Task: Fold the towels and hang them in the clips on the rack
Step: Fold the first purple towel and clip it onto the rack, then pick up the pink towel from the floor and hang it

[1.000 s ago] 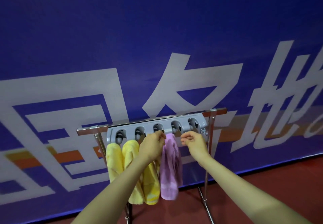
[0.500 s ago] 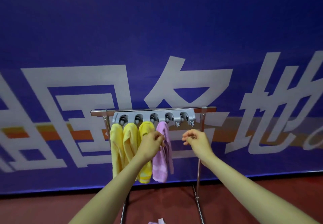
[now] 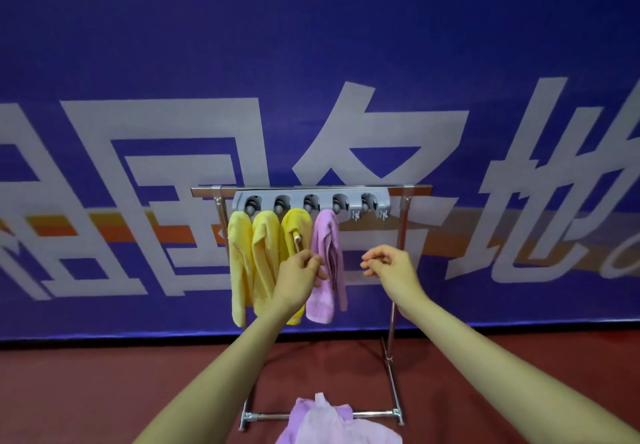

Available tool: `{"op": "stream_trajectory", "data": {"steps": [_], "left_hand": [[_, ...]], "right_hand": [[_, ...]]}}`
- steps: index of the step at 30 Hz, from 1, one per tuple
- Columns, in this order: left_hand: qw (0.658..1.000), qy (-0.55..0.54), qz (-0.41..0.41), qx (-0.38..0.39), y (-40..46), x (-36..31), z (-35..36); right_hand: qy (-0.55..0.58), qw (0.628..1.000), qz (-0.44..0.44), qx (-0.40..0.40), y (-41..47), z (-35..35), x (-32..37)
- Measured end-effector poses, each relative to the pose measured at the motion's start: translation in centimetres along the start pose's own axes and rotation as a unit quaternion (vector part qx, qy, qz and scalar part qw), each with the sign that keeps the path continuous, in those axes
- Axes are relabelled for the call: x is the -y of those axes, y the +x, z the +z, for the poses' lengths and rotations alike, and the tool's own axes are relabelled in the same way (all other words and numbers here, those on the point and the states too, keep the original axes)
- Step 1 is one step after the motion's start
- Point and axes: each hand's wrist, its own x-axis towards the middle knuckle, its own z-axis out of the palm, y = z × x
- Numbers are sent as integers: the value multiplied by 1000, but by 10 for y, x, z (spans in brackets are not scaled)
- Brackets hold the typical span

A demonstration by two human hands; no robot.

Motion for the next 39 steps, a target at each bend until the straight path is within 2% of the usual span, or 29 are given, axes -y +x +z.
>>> {"op": "stream_trajectory", "data": {"steps": [5,12,23,27,31,35,39], "left_hand": [[999,9,-10,35,2,61,8],[998,26,-16,46,-6,202,44],[996,70,-35,37,-27,517,175],[994,75,-57,49,-51,623,219],[990,56,-108,68,-77,698,256],[983,117,-117,80,-99,750,276],[958,242,-97,118,-109,787,277]], "right_hand": [[-12,1000,14,10,1,25,-44],[-46,999,25,-9,-4,70,-176],[-105,994,17,-29,-5,144,-506],[-128,990,47,-37,-20,159,-618],[-152,985,70,-33,-46,165,-695],[-176,982,62,-9,-64,169,-754],[-201,977,72,-2,-78,177,-797]]}}
